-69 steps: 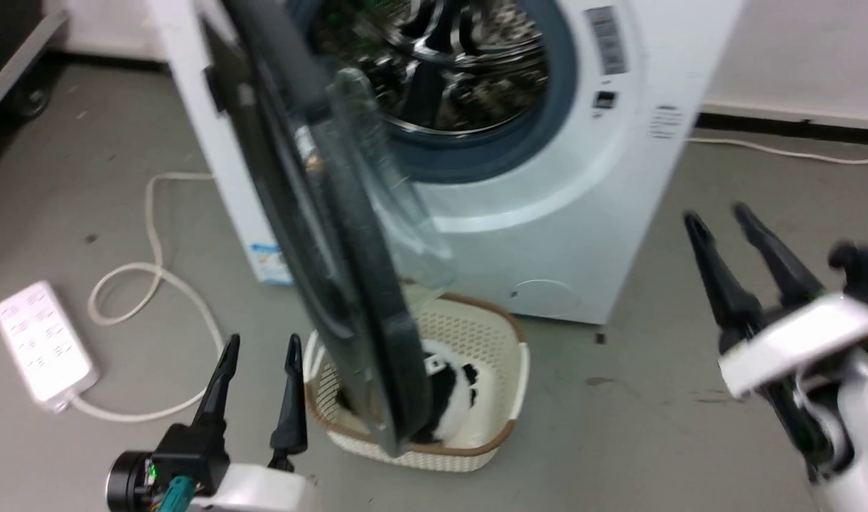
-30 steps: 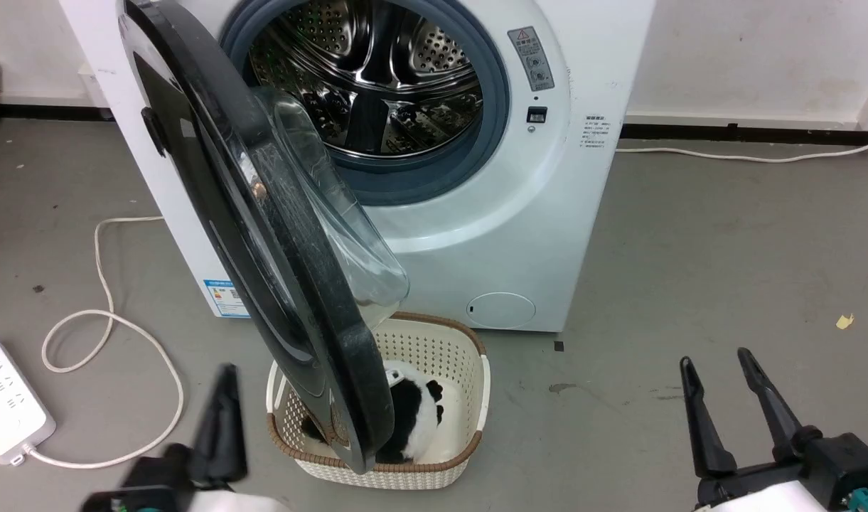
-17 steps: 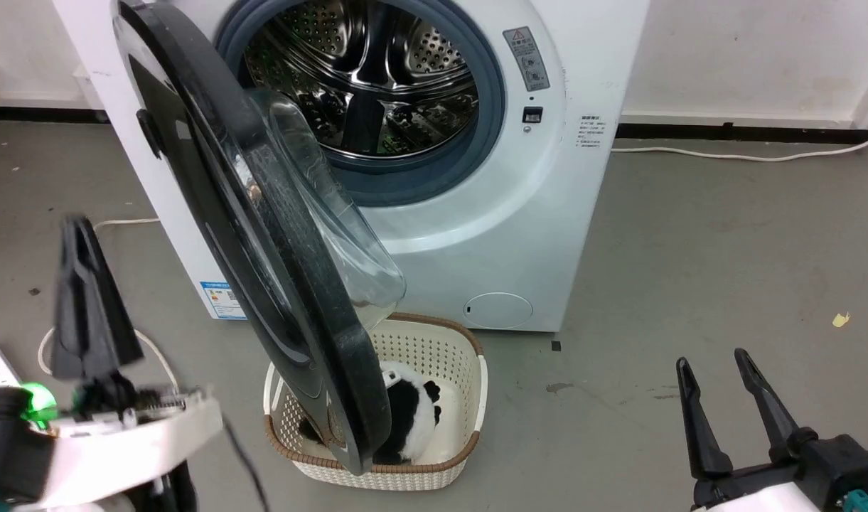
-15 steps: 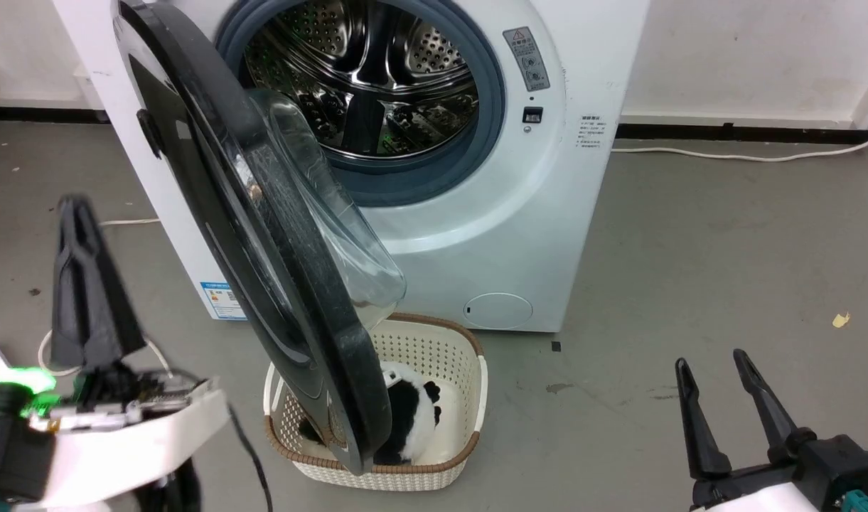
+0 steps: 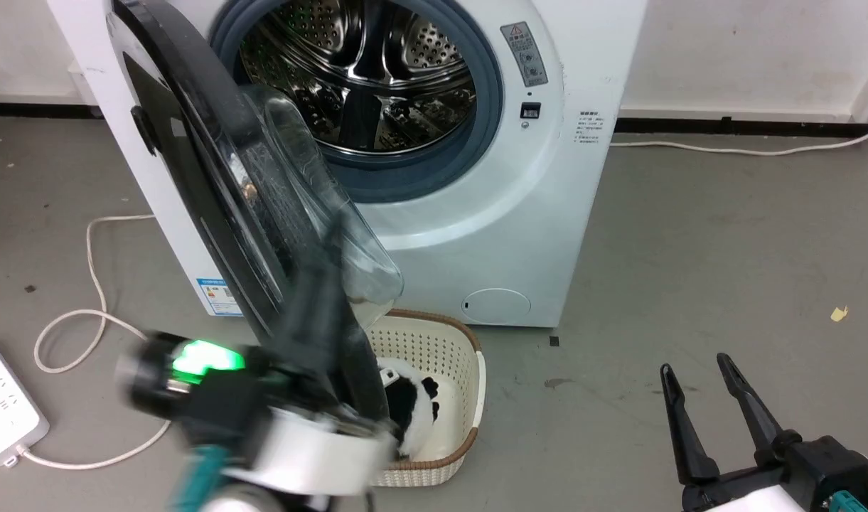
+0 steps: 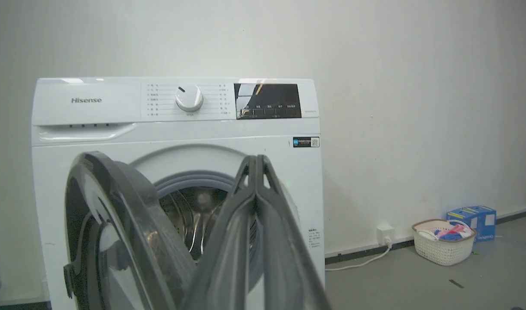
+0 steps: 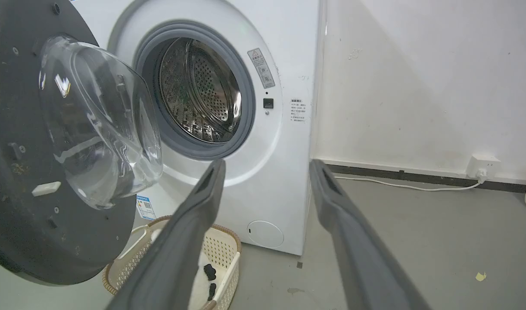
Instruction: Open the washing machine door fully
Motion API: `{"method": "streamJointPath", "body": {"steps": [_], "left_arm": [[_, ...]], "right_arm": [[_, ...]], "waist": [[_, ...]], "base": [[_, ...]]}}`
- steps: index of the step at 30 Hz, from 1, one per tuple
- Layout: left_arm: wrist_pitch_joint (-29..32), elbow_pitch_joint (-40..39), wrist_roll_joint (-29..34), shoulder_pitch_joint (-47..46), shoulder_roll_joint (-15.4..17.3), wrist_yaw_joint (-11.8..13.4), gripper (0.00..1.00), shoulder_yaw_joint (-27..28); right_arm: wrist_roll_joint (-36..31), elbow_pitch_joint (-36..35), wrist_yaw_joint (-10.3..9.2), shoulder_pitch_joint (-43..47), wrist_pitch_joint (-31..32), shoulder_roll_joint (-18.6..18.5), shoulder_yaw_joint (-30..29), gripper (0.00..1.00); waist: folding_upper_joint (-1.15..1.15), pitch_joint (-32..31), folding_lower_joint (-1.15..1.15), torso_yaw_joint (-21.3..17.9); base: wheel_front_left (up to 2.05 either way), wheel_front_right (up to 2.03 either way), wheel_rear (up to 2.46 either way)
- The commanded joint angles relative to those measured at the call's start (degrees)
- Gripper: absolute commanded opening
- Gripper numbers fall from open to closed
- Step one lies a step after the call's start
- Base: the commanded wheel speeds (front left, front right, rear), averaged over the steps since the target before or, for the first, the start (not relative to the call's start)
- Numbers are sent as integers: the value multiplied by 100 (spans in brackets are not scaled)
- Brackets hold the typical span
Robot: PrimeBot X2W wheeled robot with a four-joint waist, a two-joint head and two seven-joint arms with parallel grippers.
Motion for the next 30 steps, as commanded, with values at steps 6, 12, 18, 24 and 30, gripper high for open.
{"method": "streamJointPath", "body": {"steps": [6,12,18,24,30], "left_arm": [[223,545,-45,331,-41,146,0,-711],[234,1297,-293,453,-51,320,0,-1035],[161,2187,-618,412,-43,425,0,-872],[-154,2787,-772,341,75,452,0,-609],[-231,2985,-835,393,97,451,0,-619]], "right_arm": [[44,27,5,-51,-26,26,11,100],[5,19,5,-100,-26,26,-19,100],[181,45,5,-142,-26,26,-46,100],[263,78,5,-79,-26,26,-87,100],[277,101,5,-34,-26,26,-111,100]], "waist": [[0,94,0,-1],[0,200,0,18],[0,300,0,47],[0,295,0,360],[0,210,0,849]], "base": [[0,0,0],[0,0,0],[0,0,0],[0,0,0],[0,0,0]]}}
